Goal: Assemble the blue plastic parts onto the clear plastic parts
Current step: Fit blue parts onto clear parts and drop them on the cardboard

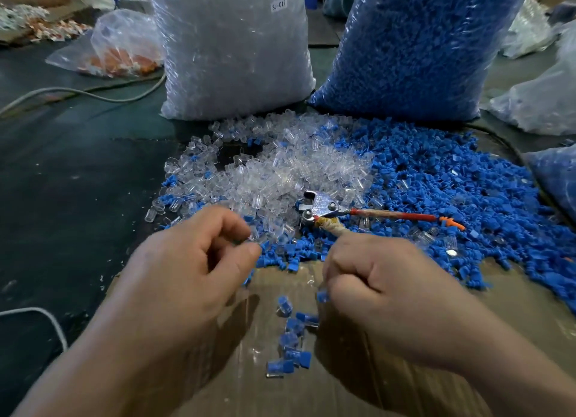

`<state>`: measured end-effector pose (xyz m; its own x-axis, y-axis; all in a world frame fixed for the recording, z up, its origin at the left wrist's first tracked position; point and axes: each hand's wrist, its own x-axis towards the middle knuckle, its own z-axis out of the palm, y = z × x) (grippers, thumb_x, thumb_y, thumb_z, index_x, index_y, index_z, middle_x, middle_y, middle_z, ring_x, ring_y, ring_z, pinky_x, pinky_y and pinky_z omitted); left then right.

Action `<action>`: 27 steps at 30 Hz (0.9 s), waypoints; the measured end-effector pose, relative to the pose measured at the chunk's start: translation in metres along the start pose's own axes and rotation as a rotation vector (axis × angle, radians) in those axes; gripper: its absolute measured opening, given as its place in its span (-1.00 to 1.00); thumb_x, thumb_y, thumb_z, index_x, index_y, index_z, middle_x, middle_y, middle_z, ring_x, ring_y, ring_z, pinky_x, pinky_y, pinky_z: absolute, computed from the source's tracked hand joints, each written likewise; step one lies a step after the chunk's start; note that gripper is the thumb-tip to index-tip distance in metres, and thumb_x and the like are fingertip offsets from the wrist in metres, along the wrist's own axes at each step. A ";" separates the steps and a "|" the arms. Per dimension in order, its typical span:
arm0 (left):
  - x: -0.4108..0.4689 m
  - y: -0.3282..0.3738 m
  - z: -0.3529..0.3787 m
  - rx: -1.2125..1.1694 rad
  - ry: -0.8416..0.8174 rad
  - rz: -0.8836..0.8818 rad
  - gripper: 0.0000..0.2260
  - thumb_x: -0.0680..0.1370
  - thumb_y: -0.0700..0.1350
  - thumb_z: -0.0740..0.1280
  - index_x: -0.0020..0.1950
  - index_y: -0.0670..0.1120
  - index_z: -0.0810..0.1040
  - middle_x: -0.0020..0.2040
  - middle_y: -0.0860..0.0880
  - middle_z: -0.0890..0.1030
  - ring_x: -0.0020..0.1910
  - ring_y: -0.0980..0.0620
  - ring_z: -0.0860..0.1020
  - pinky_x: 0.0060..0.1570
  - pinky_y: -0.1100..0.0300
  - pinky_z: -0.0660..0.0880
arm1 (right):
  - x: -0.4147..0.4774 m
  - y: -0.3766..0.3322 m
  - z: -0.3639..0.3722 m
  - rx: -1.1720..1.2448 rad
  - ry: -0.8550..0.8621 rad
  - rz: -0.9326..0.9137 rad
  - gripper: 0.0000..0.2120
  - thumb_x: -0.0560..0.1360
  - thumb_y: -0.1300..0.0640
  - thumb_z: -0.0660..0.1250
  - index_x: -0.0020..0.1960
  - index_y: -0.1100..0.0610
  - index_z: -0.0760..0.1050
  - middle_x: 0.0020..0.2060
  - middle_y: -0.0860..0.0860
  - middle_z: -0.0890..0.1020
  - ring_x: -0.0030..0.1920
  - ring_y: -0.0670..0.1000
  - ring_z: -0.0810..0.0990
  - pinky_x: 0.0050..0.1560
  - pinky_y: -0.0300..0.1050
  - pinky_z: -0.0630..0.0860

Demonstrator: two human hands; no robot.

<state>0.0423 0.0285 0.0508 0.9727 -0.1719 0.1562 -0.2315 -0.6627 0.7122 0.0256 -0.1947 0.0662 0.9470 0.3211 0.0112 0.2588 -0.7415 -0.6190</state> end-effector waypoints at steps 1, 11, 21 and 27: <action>0.002 -0.005 -0.002 0.143 -0.050 -0.029 -0.72 0.40 0.39 0.26 -0.02 0.29 0.49 -0.26 0.23 0.63 -0.29 0.21 0.59 -0.34 0.14 0.58 | -0.001 0.000 0.000 -0.077 -0.044 -0.012 -0.70 0.37 -0.12 0.11 -0.30 0.09 0.40 -0.28 -0.09 0.49 -0.26 -0.13 0.48 -0.18 0.03 0.52; 0.010 -0.011 0.015 0.504 -0.234 -0.053 -0.81 0.46 0.28 0.31 -0.07 0.27 0.37 -0.28 0.19 0.54 -0.28 0.29 0.47 -0.31 0.34 0.34 | 0.001 -0.010 0.028 -0.357 -0.062 -0.082 -0.78 0.55 -0.25 0.05 -0.01 -0.11 0.19 -0.18 -0.12 0.34 -0.26 -0.03 0.37 -0.32 -0.02 0.28; 0.009 -0.015 0.023 0.424 -0.229 -0.001 -0.92 0.46 0.16 0.31 -0.10 0.24 0.45 -0.26 0.21 0.54 -0.22 0.25 0.50 -0.15 0.20 0.49 | 0.001 -0.024 0.045 -0.436 -0.178 -0.228 -0.57 0.64 -0.19 -0.09 0.22 0.04 0.40 -0.11 0.01 0.21 -0.21 0.04 0.20 -0.43 -0.11 0.01; 0.008 -0.013 0.029 0.301 -0.158 0.023 -0.92 0.46 0.16 0.33 -0.11 0.22 0.49 -0.19 0.28 0.56 -0.23 0.24 0.52 -0.20 0.14 0.50 | -0.001 -0.015 0.032 -0.357 -0.132 -0.164 -0.64 0.50 -0.36 -0.15 -0.12 -0.09 0.17 -0.21 -0.09 0.23 -0.23 0.02 0.27 -0.28 -0.03 0.22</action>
<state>0.0527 0.0145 0.0235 0.9577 -0.2842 0.0452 -0.2712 -0.8387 0.4722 0.0147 -0.1649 0.0501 0.8610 0.5079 -0.0278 0.4764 -0.8244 -0.3057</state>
